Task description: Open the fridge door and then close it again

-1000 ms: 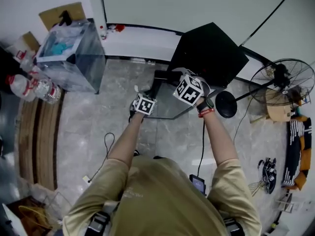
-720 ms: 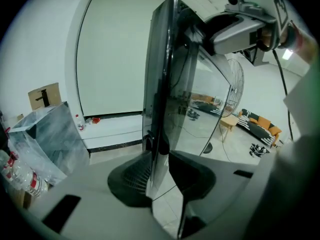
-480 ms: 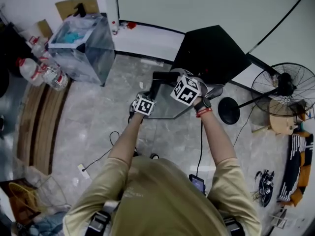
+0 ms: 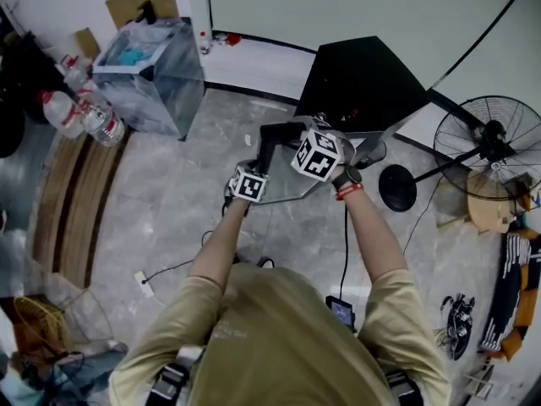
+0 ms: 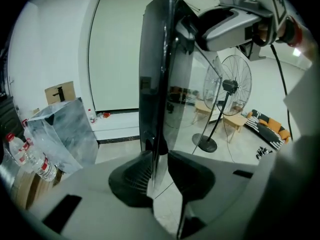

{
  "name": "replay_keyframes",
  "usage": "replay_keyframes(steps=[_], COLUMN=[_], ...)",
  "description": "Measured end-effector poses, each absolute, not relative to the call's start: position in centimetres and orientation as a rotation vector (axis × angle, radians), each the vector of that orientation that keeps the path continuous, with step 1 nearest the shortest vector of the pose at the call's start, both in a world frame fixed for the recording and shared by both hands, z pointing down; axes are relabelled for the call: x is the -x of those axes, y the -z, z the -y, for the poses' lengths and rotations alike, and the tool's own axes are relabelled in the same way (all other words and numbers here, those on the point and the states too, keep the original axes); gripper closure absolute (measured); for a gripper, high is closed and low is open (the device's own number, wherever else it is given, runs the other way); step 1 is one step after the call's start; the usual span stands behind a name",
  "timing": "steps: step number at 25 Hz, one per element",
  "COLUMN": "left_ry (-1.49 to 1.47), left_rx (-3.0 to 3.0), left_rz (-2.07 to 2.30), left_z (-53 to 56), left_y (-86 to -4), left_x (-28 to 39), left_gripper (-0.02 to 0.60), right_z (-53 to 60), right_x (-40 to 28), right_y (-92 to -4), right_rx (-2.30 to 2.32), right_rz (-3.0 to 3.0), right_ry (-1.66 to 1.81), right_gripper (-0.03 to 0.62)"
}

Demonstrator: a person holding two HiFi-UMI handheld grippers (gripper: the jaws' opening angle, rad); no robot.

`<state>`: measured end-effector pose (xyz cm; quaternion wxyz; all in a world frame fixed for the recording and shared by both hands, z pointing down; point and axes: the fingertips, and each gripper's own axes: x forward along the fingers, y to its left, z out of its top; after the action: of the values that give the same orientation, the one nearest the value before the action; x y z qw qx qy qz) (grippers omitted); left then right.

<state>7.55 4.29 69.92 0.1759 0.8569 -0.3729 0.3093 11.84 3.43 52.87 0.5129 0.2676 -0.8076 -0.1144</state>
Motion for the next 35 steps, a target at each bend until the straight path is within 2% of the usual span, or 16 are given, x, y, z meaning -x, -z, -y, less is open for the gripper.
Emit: replay_keyframes(steps=[28, 35], left_ry=[-0.844, -0.84], left_rx=[-2.401, -2.427], left_rz=[1.075, 1.069], left_z=[-15.7, -15.7], left_y=[-69.9, -70.7], left_x=[-9.1, -9.6], left_gripper=[0.488, 0.488], right_z=[-13.1, -13.3], right_x=[-12.4, -12.7], right_y=[-53.2, -53.1], right_rx=[-0.502, -0.516], right_rz=[1.915, 1.919], right_ry=[0.393, 0.415], right_gripper=[0.327, 0.322])
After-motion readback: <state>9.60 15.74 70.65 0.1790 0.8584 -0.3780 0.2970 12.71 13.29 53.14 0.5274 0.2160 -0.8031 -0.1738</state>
